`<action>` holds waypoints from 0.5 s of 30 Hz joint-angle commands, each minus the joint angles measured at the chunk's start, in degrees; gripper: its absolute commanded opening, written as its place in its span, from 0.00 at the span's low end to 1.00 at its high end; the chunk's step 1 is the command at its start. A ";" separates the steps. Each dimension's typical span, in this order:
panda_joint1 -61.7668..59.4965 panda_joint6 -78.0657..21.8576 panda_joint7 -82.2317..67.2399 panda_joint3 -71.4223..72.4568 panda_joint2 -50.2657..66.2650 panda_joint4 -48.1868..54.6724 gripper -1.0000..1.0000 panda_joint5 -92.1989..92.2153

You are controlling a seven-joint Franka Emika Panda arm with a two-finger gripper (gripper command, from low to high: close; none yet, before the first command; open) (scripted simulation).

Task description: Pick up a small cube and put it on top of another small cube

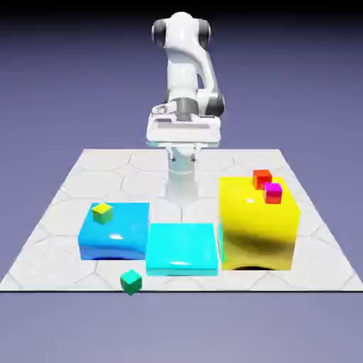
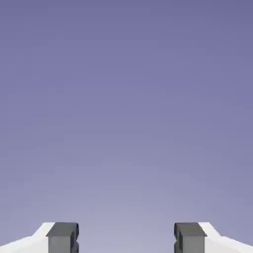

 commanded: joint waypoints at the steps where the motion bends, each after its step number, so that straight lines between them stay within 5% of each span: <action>1: 0.06 -2.07 -0.63 0.05 2.00 2.08 0.50 -0.90; 15: 0.93 -30.95 -9.38 0.75 30.01 31.15 0.50 -13.53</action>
